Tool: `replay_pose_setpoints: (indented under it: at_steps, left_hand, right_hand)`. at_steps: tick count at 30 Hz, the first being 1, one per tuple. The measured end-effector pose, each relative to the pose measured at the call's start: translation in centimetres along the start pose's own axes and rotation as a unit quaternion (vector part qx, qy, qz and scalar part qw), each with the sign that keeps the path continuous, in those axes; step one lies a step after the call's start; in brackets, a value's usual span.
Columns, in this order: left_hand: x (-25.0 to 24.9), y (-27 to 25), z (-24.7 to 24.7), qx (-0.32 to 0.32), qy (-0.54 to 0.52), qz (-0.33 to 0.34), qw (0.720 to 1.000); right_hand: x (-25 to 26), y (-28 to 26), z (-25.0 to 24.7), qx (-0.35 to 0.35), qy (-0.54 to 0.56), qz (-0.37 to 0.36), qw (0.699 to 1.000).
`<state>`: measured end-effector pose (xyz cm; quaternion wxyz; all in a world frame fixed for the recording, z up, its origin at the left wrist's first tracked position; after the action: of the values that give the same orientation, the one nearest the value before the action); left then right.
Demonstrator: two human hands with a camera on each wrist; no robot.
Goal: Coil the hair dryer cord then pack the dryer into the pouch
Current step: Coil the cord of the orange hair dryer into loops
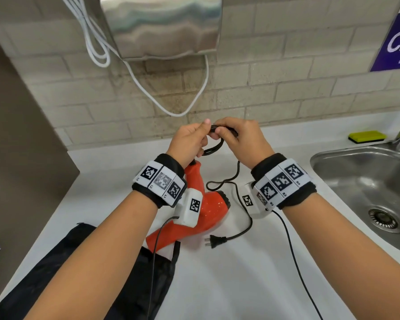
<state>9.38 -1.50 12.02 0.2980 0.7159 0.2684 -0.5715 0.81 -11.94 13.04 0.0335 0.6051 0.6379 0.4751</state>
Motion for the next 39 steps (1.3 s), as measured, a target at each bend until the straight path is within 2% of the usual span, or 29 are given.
replay_pose_setpoints:
  at_steps: [2,3,5,6,8,10,12,14,17,24,27,30,32,34,37,39]
  left_hand:
    - [0.0,0.0,0.2,-0.019,-0.013,-0.005,1.0]
    - [0.0,0.1,0.3,-0.025,-0.016,-0.005,1.0]
    - [0.1,0.1,0.4,-0.029,-0.017,-0.009,0.999]
    - [0.0,0.1,0.4,-0.028,-0.018,-0.011,0.999]
    - [-0.1,-0.1,0.6,-0.027,-0.016,-0.017,0.999]
    - [-0.2,-0.2,0.7,-0.029,-0.014,-0.024,0.999]
    - [-0.3,-0.2,0.9,-0.032,-0.013,-0.028,0.999]
    - [-0.4,-0.2,1.1,-0.029,-0.012,-0.028,0.999]
    - [-0.3,-0.5,1.3,-0.026,0.003,-0.03,0.999]
    - [-0.3,-0.9,0.7,-0.045,0.02,-0.026,0.998]
    - [-0.3,-1.2,0.6,-0.041,0.024,-0.024,0.999]
    - [-0.4,-1.4,0.8,-0.036,0.027,-0.021,0.999]
    - [-0.4,-1.4,0.9,-0.035,0.027,-0.016,0.999]
    - [-0.4,-1.4,0.8,-0.031,0.025,-0.014,0.999]
    - [-0.4,-1.4,0.9,-0.019,0.025,-0.007,0.999]
    - [-0.3,-1.5,1.0,-0.013,0.03,-0.003,0.999]
  right_hand:
    - [-0.1,-0.6,0.0,-0.034,-0.081,-0.028,0.996]
    - [0.0,-1.0,-0.2,-0.074,-0.117,-0.045,0.989]
    - [0.5,-2.3,-0.5,-0.138,-0.098,-0.053,0.984]
    - [0.5,-2.9,-0.5,-0.127,-0.054,-0.039,0.99]
    - [0.2,-4.6,0.1,-0.02,0.021,0.022,0.999]
    - [-0.4,-6.6,1.2,0.157,0.017,0.082,0.984]
    - [-1.4,-8.9,2.9,0.335,-0.051,0.122,0.933]
    - [-2.6,-11.1,4.7,0.45,-0.123,0.15,0.872]
    - [-4.3,-13.8,7.1,0.518,-0.169,0.172,0.82]
    - [-5.7,-15.0,8.6,0.531,-0.238,0.164,0.796]
    - [-5.7,-15.1,7.9,0.504,-0.22,0.181,0.815]
    - [-4.4,-14.2,5.8,0.43,-0.143,0.184,0.872]
    - [-2.8,-12.8,3.8,0.336,-0.051,0.179,0.923]
    - [-0.9,-11.2,1.7,0.206,0.038,0.179,0.961]
    - [0.7,-9.1,-0.3,0.022,0.078,0.177,0.981]
    - [1.3,-8.1,-0.6,-0.033,0.054,0.182,0.981]
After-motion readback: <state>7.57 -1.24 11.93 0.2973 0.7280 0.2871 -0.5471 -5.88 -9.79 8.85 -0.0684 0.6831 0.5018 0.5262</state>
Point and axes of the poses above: each hand's wrist, its own y-axis towards the middle knuckle, its own z-axis out of the palm, x = y × z, the point moved 2 cm from there along y, towards the middle knuckle, and after that the axes turned 8 degrees about -z, right-handed, at the moved point
